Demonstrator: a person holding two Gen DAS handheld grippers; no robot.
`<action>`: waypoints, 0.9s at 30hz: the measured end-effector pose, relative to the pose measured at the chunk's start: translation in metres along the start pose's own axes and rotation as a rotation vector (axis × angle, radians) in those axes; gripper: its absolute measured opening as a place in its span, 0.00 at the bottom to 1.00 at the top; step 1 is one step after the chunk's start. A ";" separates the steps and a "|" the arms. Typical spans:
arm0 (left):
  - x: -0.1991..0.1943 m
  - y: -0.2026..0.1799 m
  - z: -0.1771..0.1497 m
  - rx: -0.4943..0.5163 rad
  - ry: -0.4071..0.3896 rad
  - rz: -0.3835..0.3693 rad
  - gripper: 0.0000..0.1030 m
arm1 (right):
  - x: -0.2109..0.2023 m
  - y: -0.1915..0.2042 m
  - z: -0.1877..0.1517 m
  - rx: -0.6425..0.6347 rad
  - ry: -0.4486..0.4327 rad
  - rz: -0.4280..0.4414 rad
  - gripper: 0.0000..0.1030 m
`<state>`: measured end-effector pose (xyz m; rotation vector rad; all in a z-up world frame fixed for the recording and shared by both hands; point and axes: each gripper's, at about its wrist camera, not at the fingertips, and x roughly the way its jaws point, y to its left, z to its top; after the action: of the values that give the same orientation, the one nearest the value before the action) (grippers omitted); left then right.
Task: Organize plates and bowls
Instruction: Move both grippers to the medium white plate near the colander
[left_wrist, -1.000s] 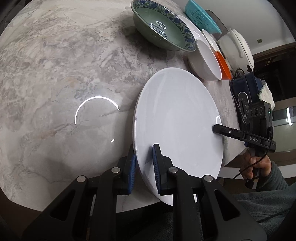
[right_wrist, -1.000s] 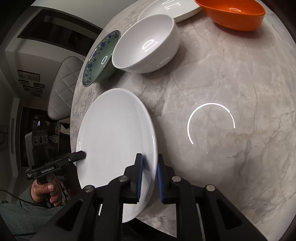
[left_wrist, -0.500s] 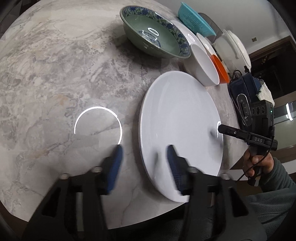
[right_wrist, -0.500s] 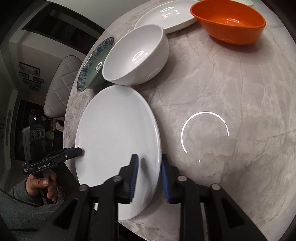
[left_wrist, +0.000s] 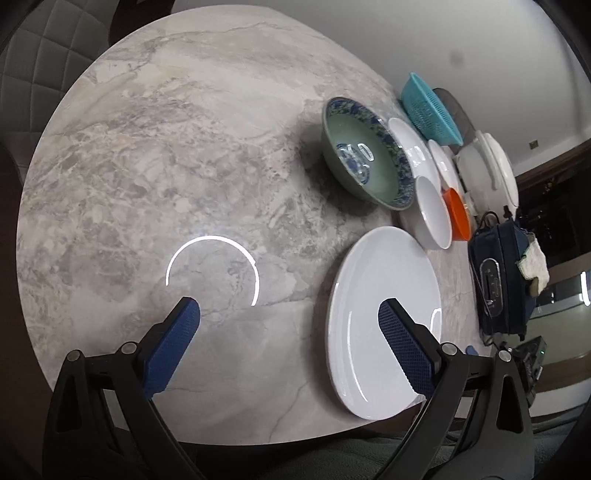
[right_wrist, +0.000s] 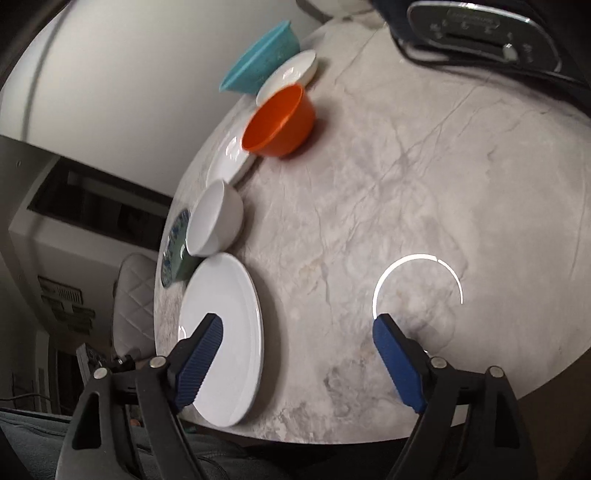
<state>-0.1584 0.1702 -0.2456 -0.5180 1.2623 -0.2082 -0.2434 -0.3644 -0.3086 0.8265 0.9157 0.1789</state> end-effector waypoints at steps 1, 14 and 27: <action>0.005 0.006 0.002 -0.046 0.041 -0.016 0.96 | -0.005 0.001 0.001 0.006 -0.022 0.009 0.87; -0.023 -0.030 0.067 0.062 -0.141 -0.023 0.95 | -0.012 0.073 0.042 -0.198 -0.066 -0.149 1.00; 0.014 -0.177 0.269 0.334 -0.228 0.079 0.93 | 0.081 0.158 0.257 -0.436 0.146 0.104 1.00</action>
<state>0.1224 0.0794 -0.1163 -0.1971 0.9978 -0.2792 0.0333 -0.3613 -0.1631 0.4591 0.9264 0.5158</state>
